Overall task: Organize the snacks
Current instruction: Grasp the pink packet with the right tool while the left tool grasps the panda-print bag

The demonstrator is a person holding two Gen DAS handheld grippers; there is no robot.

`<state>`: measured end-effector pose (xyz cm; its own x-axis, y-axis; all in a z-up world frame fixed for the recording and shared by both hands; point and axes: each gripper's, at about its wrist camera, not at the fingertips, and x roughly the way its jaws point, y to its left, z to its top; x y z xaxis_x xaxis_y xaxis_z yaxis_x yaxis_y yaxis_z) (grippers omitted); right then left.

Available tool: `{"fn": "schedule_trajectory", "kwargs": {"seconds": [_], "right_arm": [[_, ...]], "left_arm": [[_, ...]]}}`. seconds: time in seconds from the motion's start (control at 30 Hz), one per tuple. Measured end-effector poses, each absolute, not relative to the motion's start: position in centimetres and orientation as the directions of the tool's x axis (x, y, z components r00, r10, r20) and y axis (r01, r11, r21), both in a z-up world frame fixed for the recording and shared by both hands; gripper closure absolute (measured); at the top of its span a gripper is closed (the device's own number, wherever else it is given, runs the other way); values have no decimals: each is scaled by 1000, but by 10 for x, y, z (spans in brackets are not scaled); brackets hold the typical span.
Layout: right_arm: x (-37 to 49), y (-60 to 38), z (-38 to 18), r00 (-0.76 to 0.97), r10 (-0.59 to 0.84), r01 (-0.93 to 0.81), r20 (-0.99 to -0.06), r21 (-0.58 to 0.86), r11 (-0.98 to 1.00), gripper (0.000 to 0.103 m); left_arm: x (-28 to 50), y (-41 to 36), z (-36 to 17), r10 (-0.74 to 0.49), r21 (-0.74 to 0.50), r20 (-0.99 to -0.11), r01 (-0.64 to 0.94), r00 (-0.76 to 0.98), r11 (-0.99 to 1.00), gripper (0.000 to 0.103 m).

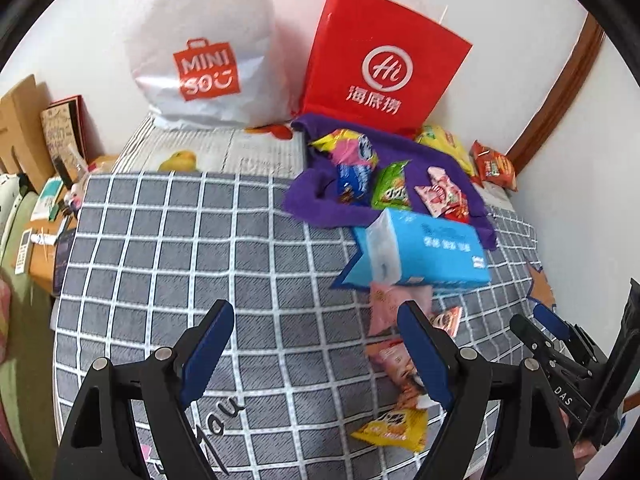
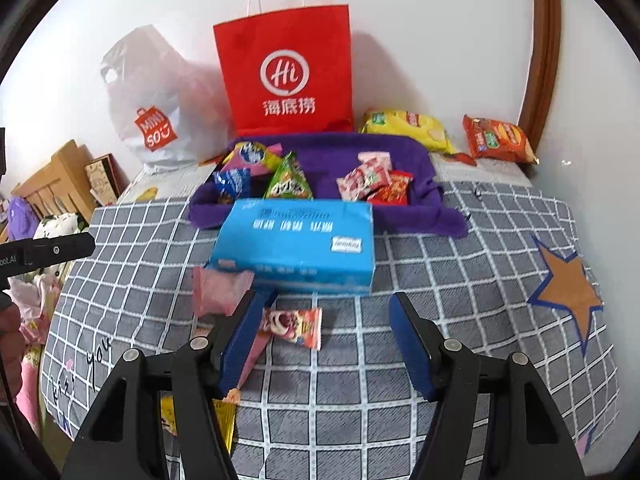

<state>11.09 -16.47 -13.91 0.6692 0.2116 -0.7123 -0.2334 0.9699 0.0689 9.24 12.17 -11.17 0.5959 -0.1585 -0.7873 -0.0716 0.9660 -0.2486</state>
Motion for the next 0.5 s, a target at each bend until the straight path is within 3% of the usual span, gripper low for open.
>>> {"fn": "schedule_trajectory", "kwargs": {"seconds": [0.17, 0.5], "right_arm": [[116, -161, -157, 641, 223, -246, -734, 79, 966, 48], [138, -124, -178, 531, 343, -354, -775, 166, 921, 48]], "left_arm": [[91, 126, -126, -156, -250, -800, -86, 580, 965, 20], [110, 140, -146, -147, -255, -810, -115, 568, 960, 20]]}}
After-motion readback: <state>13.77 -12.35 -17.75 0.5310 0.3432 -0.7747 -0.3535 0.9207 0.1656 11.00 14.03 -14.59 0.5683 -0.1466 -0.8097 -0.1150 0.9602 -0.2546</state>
